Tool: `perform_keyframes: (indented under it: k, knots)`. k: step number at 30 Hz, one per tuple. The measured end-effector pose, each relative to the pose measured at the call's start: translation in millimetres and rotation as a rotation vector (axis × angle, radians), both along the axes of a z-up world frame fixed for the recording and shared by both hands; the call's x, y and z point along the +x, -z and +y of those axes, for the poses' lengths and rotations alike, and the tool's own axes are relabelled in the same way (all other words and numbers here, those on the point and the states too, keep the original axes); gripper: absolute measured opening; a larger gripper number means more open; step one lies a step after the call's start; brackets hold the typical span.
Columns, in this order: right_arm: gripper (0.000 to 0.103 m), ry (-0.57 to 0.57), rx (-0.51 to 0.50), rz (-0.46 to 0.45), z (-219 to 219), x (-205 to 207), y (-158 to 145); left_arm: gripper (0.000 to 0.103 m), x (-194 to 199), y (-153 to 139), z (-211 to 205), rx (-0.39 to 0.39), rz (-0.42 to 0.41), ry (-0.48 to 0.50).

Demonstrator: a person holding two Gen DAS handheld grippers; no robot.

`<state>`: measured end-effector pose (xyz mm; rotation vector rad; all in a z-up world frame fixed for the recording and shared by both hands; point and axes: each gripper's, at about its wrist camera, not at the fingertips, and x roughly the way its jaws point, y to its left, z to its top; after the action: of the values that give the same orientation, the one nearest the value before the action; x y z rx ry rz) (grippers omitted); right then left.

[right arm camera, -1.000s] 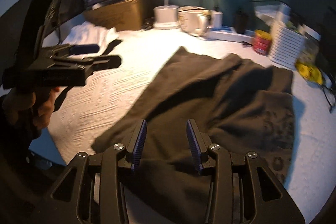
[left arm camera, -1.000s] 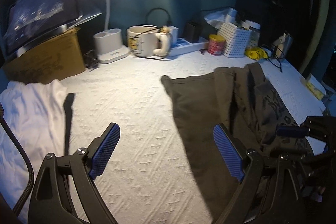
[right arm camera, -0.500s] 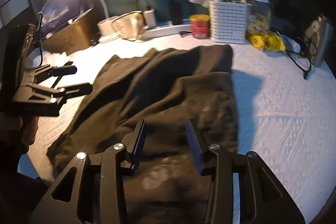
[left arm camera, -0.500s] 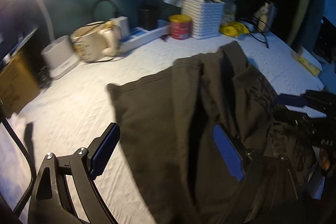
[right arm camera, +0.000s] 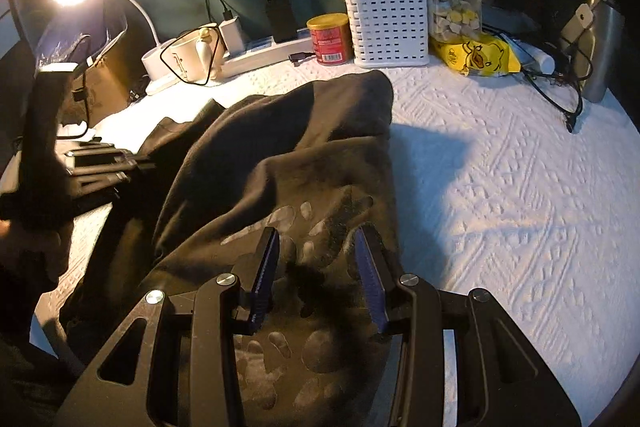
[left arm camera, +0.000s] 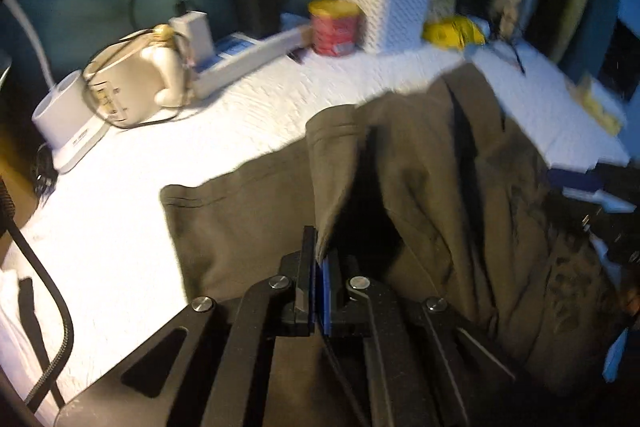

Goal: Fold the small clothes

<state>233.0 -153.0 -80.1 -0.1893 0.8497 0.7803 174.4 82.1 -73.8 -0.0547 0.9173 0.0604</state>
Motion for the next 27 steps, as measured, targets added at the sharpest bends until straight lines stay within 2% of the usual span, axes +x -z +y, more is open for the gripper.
perform_keyframes:
  k: [4, 10, 12, 16, 18, 24, 25, 27]
  knots:
    - [0.042, -0.033, -0.02, 0.007, 14, -3, 2, 0.001, -14, -4, 15, -0.053, -0.03, -0.047]
    - [0.042, -0.097, -0.04, -0.015, 33, -20, -5, 0.001, -24, -14, 47, -0.083, -0.077, -0.133]
    - [0.042, -0.111, -0.047, -0.02, 38, -24, -6, 0.001, -23, -10, 58, -0.108, -0.055, -0.129]
    - [0.042, -0.12, -0.067, -0.021, 45, -31, -3, 0.002, -20, 13, 67, -0.153, 0.042, -0.129]
    - [0.042, -0.118, -0.076, -0.019, 48, -35, -1, 0.002, -26, 15, 71, -0.186, 0.037, -0.141]
    - [0.042, -0.111, -0.088, -0.019, 51, -45, -2, 0.004, -43, 10, 75, -0.21, 0.022, -0.181]
    - [0.042, -0.11, -0.086, -0.023, 50, -47, -3, 0.005, -48, 8, 75, -0.215, 0.014, -0.177]
    - [0.042, -0.107, -0.083, -0.029, 48, -50, -5, 0.021, -56, 3, 72, -0.224, 0.003, -0.162]
